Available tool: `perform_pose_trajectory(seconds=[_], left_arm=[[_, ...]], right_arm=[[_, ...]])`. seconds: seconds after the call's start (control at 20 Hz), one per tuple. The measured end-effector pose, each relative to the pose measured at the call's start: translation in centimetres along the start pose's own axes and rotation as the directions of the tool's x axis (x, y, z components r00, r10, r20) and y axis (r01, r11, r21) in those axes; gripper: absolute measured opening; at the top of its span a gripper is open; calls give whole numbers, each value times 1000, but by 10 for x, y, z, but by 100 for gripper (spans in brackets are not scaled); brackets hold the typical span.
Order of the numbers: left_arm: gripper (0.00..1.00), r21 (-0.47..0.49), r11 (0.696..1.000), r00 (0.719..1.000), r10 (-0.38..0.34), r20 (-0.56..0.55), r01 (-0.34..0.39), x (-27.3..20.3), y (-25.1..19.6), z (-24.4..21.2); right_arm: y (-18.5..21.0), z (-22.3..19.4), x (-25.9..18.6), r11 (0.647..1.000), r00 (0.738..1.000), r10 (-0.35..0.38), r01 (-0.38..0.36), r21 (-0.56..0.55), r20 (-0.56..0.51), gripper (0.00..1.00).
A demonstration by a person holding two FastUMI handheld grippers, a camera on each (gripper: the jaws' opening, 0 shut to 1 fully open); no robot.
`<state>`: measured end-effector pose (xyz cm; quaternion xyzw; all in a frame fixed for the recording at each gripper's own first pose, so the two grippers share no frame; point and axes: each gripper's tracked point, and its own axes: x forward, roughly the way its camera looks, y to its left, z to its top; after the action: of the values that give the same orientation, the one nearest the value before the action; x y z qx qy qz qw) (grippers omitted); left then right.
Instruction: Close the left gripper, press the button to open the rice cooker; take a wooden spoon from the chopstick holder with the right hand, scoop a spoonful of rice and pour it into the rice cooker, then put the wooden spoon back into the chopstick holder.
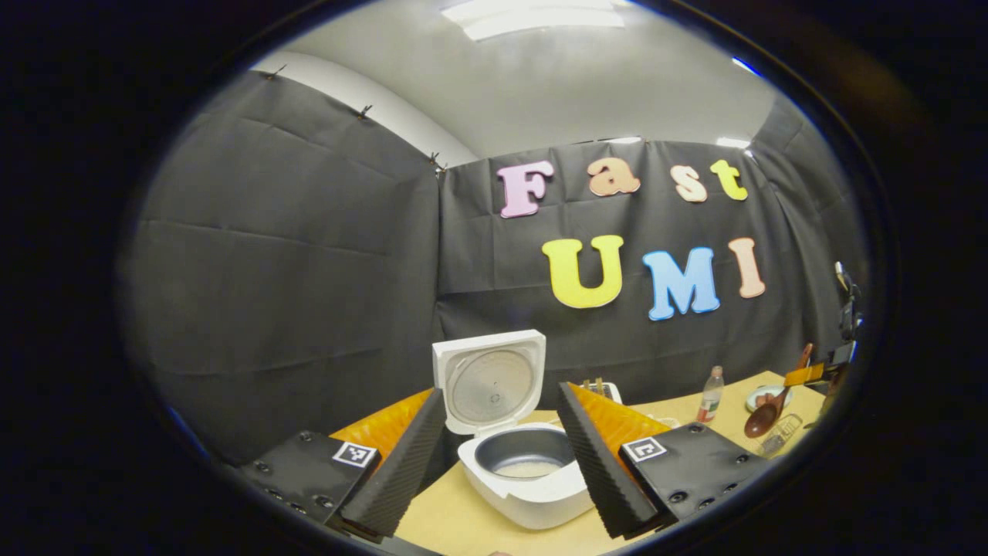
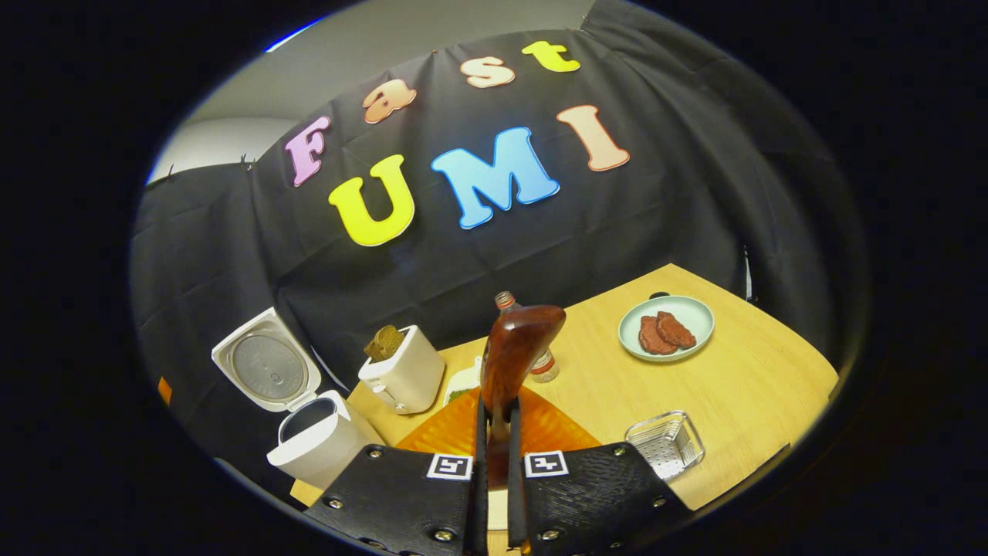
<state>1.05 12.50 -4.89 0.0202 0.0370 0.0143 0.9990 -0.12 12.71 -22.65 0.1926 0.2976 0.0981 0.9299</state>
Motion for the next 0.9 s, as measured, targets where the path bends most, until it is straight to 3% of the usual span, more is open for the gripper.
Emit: perform_pose_trajectory(seconds=[0.4,0.5,0.55,0.6,0.75,0.8,0.9], left_arm=[[100,1,999,999,34,-41,-34,7,49,-24],[95,22,998,998,51,-42,-50,9,64,-25],[99,27,998,997,63,-43,-62,11,71,-27],[95,25,997,996,72,-45,-71,11,77,-27],[100,17,996,995,87,-54,-86,11,88,-32],[95,27,996,994,92,-58,-91,11,93,-34],[95,48,994,993,102,-64,-99,11,100,-38]], right_arm=[[35,-68,40,996,998,-18,13,-86,-63,10],[41,-82,49,993,998,-26,19,-118,-62,11],[43,-88,53,990,998,-31,22,-137,-62,11],[45,-94,57,987,997,-40,30,-161,-61,11],[46,-105,67,969,997,-69,56,-243,-45,11],[49,-111,70,961,997,-69,55,-270,-40,11],[58,-115,74,949,998,-58,45,-313,-32,11]])
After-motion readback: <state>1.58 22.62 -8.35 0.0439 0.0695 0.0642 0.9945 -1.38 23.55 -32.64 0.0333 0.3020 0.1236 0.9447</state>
